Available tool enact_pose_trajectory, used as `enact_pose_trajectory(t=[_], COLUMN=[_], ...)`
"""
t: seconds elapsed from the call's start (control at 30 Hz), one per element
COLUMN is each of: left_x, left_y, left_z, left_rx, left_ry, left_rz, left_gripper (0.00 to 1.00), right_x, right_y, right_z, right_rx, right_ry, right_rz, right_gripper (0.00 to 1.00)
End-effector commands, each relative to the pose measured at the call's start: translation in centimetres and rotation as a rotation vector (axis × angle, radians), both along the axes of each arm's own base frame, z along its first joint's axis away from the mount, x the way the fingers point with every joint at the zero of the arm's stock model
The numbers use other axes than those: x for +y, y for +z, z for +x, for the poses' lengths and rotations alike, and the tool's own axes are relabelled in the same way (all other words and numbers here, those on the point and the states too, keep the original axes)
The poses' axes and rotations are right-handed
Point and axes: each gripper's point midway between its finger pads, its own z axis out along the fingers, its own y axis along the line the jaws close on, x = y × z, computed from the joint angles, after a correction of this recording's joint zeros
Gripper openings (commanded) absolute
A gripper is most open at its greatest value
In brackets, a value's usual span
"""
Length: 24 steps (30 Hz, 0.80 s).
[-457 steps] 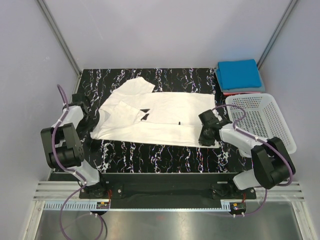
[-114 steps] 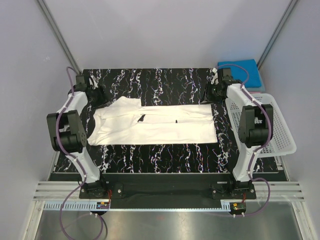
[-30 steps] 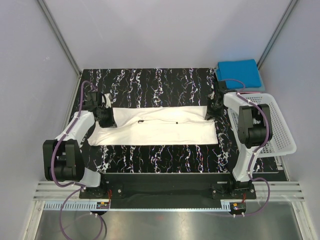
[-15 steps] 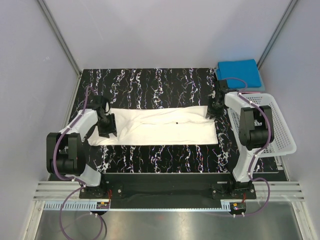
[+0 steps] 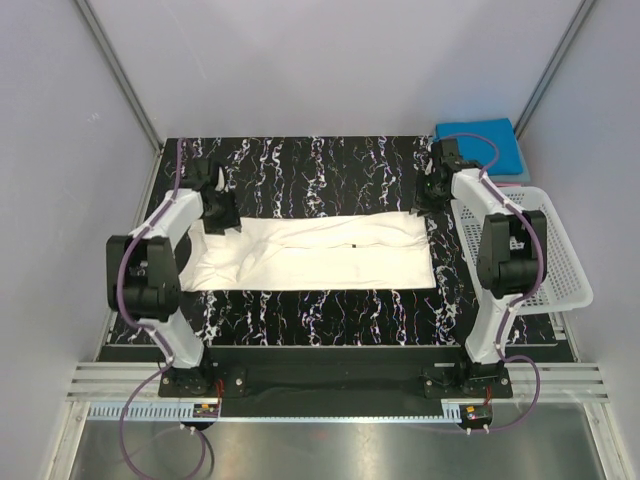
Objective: Fold and stack the t-shirts
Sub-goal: Fold the tshirt
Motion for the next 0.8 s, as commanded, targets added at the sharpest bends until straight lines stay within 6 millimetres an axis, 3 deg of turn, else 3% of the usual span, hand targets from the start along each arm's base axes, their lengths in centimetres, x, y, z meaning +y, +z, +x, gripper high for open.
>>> enact_pose_trajectory(t=[0.0, 0.07, 0.1, 0.13, 0.43, 0.63, 0.77], left_x=[0.7, 1.0, 1.0, 1.3, 7.2, 7.6, 5.0], left_y=[0.5, -1.5, -1.3, -2.7, -7.2, -6.6, -4.9], left_z=[4.7, 5.6, 6.4, 6.6, 9.0, 10.8, 12.5], left_rx=[-0.061, -0.009, -0.014, 0.019, 0.091, 0.046, -0.006], left_ry=[0.027, 0.031, 0.034, 0.044, 0.27, 0.312, 0.232], left_rz=[0.042, 0.054, 0.053, 0.06, 0.125, 0.099, -0.042], left_gripper=[0.5, 0.5, 0.5, 0.49, 0.46, 0.46, 0.51], right_x=[0.7, 0.8, 0.5, 0.4, -3.9, -4.5, -4.5], right_y=[-0.4, -1.9, -2.3, -3.1, -5.9, -6.9, -5.5], right_z=[1.1, 1.5, 1.7, 2.0, 4.7, 5.9, 7.3], right_rx=[0.013, 0.038, 0.043, 0.057, 0.039, 0.022, -0.027], right_ry=[0.004, 0.003, 0.0, 0.0, -0.121, -0.127, -0.114], right_rz=[0.015, 0.008, -0.004, -0.012, -0.239, -0.283, -0.287], right_gripper=[0.33, 0.32, 0.32, 0.31, 0.27, 0.27, 0.29])
